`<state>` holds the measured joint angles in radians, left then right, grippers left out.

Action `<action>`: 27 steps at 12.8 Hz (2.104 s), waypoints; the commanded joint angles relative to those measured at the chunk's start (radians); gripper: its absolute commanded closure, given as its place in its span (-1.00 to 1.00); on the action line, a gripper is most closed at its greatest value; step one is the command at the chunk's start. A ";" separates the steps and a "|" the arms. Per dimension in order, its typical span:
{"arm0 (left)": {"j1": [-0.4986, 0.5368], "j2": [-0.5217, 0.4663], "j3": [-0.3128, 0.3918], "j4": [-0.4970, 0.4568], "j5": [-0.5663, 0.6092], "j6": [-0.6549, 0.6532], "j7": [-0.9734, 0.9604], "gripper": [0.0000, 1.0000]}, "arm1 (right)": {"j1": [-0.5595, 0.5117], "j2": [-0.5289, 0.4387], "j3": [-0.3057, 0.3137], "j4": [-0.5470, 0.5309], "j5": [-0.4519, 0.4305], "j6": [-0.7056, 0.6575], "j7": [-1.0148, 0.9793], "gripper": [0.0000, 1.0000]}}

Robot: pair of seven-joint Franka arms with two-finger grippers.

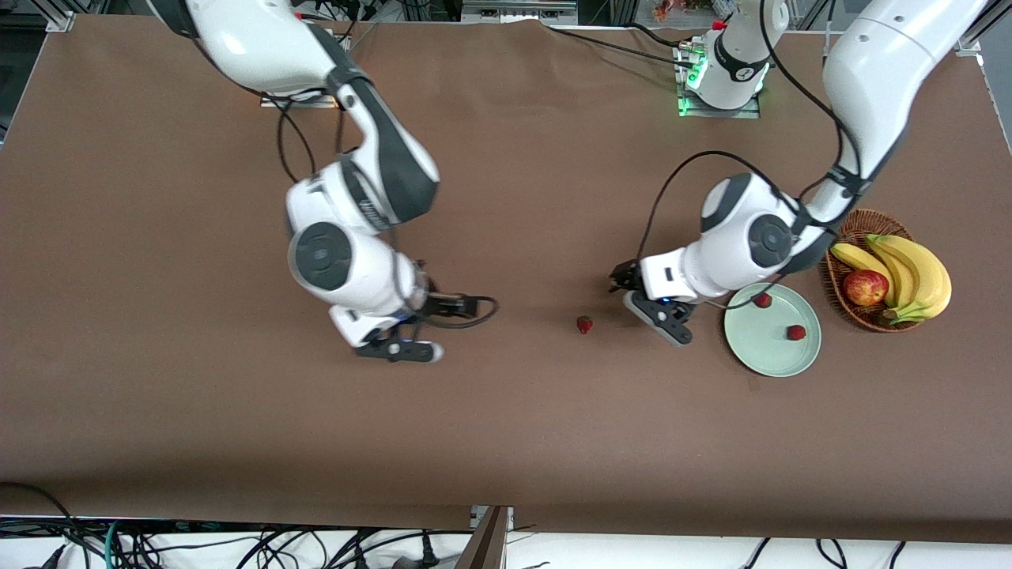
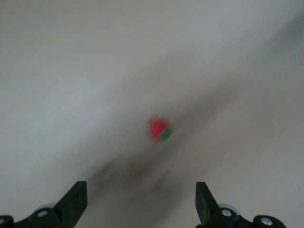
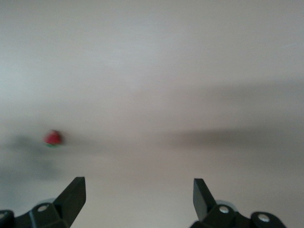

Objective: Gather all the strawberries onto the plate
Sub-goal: 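Grasp the third strawberry with the left gripper while the right gripper retracts, then carry the strawberry over the plate and open the left gripper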

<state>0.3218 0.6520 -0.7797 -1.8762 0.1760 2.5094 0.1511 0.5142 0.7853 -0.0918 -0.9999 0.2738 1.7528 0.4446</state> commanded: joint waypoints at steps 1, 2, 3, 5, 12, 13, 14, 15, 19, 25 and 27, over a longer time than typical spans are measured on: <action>-0.056 0.089 0.040 -0.015 0.014 0.219 -0.004 -1.00 | -0.016 -0.073 -0.105 -0.037 -0.030 -0.143 -0.184 -1.00; -0.107 0.090 0.074 -0.017 0.026 0.236 -0.005 -1.00 | -0.035 -0.099 -0.149 -0.037 -0.030 -0.200 -0.283 -1.00; -0.172 0.087 0.126 -0.011 0.026 0.244 -0.008 -1.00 | -0.060 -0.110 -0.182 -0.037 -0.034 -0.228 -0.378 -1.00; -0.284 0.092 0.230 -0.018 0.028 0.346 -0.018 -1.00 | -0.144 -0.165 -0.200 -0.042 -0.053 -0.310 -0.486 -1.00; -0.371 0.100 0.318 -0.017 0.034 0.384 -0.012 0.25 | -0.359 -0.472 -0.007 -0.225 -0.249 -0.351 -0.486 -1.00; -0.369 0.109 0.324 -0.014 0.034 0.384 -0.004 0.44 | -0.376 -0.527 0.026 -0.293 -0.261 -0.345 -0.484 -1.00; -0.369 0.110 0.326 -0.012 0.034 0.384 -0.004 0.59 | -0.394 -0.578 0.062 -0.357 -0.280 -0.340 -0.483 -1.00; -0.369 0.110 0.326 -0.012 0.034 0.384 -0.004 0.75 | -0.423 -0.627 0.096 -0.421 -0.283 -0.332 -0.481 -1.00; -0.345 0.072 0.323 -0.018 0.036 0.358 -0.011 0.91 | -0.436 -0.751 0.135 -0.531 -0.334 -0.352 -0.491 -1.00; -0.267 -0.092 0.315 0.074 0.034 -0.214 0.031 0.89 | -0.461 -0.782 0.138 -0.536 -0.386 -0.331 -0.489 -1.00; -0.218 -0.100 0.321 0.133 0.034 -0.379 0.169 0.88 | -0.461 -0.781 0.150 -0.537 -0.346 -0.341 -0.480 -1.00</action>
<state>0.0595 0.5569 -0.4586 -1.7872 0.1956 2.2452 0.2136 0.0704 0.0265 0.0284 -1.5067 -0.0927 1.4023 -0.0428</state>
